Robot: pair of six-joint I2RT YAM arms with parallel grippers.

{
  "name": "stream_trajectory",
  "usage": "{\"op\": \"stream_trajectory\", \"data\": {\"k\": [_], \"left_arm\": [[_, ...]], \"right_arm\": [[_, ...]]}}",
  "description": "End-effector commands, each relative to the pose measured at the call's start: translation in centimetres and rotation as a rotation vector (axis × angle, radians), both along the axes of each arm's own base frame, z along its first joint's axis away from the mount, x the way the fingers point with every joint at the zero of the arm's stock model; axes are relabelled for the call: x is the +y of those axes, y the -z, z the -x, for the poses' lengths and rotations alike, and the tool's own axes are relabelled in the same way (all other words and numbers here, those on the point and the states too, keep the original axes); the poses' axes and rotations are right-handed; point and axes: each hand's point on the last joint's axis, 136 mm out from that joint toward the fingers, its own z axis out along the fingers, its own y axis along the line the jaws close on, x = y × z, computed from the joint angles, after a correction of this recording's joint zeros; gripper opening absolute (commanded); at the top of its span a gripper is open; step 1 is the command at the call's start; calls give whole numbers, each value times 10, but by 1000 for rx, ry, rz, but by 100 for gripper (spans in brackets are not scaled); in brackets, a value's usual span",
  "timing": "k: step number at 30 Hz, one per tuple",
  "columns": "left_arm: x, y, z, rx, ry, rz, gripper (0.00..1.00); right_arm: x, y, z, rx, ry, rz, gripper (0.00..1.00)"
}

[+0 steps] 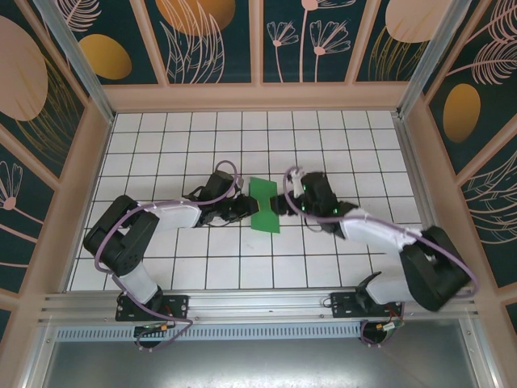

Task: Fold a paper plane with a square sheet of paper (fold left side to right side)
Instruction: Third fold the triangle at the center of the table.

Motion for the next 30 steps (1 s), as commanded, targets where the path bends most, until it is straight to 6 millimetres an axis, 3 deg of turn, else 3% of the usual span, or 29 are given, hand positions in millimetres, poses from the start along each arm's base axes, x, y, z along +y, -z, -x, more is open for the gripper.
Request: {"op": "stream_trajectory", "data": {"k": [1,5,9,17,23,30], "left_arm": [[-5,-9,0,-7,4,35,30],[-4,-9,0,-5,3,32,29],[-4,-10,0,-8,1,32,29],[-4,-11,0,-9,2,30,28],[-4,-11,0,-5,2,29,28],[-2,-9,0,-4,0,20,28]], "right_arm": [[11,-3,27,-150,-64,28,78],[28,9,61,-209,-130,106,82],[38,24,73,-264,-145,248,84],[54,46,65,-358,-175,453,86],[67,50,56,-394,-191,488,85],[82,40,47,-427,-176,457,70]]}}
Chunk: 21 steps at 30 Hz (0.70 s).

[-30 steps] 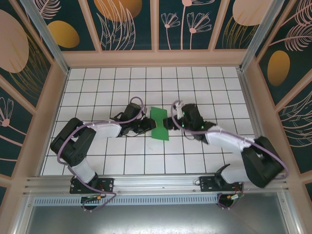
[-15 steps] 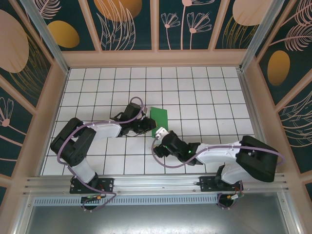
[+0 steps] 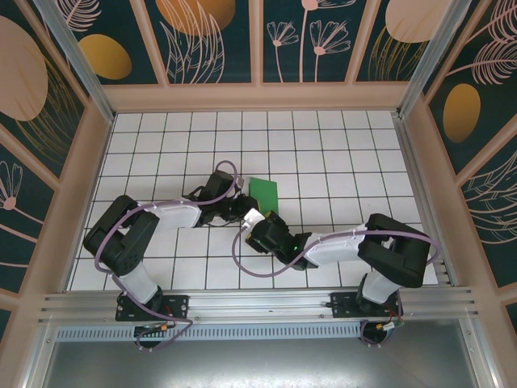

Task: Fold a paper plane with a square sheet of paper (fold left side to right side)
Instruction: Third fold the triangle at the center of the table.

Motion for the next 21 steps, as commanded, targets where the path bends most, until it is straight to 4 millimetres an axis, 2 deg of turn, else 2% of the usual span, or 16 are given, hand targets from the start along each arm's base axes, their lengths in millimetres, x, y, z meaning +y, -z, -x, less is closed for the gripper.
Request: {"op": "stream_trajectory", "data": {"k": [1,6,13,14,21], "left_arm": [[-1,-9,-1,-17,0,11,28],[0,-7,-1,-16,-2,-1,29],[10,-15,-7,-72,10,-81,39],[13,-18,-8,-79,10,-91,41],[44,-31,-20,-112,-33,-138,47]], "right_arm": [[15,-21,-10,-54,5,-55,66],[14,-21,-9,-42,-2,-57,43],[7,-15,-3,22,-20,-64,3],[6,-14,-2,38,-24,-69,0],[4,-10,0,116,-40,-110,0]]}}
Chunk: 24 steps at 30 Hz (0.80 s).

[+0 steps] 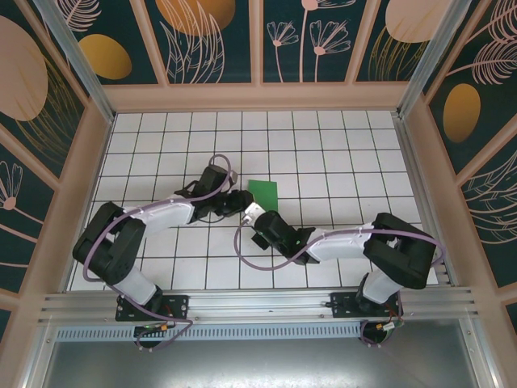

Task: Fold a paper plane with a square sheet of paper (fold left side to right side)
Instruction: Third fold the triangle at the center of the table.

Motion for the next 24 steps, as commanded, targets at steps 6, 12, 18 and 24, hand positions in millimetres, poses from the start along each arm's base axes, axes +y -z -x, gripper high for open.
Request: {"op": "stream_trajectory", "data": {"k": [6,12,18,24], "left_arm": [[12,-18,-34,-98,30,-75,34],[-24,-6,-66,-133,175,-120,26],[-60,21,-82,-109,290,-134,25],[-66,55,-81,-54,318,-163,24]], "right_arm": [[-2,1,3,118,-18,-92,0],[-3,2,-3,173,-7,-134,0],[-4,6,-8,226,8,-165,0],[-6,9,-12,284,31,-203,0]]}}
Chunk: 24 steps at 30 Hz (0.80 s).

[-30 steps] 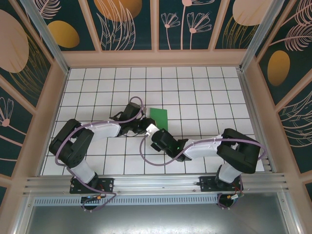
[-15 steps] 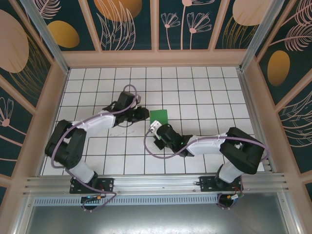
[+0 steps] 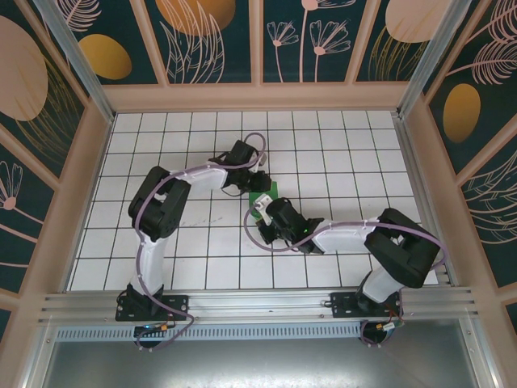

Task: Fold a paper plane with a square sheet of paper (fold left side to right side)
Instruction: Third fold the triangle at the center of the table.

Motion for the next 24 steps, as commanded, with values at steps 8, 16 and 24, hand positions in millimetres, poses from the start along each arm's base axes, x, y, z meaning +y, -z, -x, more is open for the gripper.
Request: {"op": "stream_trajectory", "data": {"k": [8,16,24], "left_arm": [[8,37,13,62,33,-80,22],[10,48,17,78,30,-99,21],[12,47,17,73,26,-106,21]], "right_arm": [[-11,2,-15,141,92,-89,0],[-32,17,-39,221,220,-70,0],[-41,24,-52,241,279,-53,0]]}}
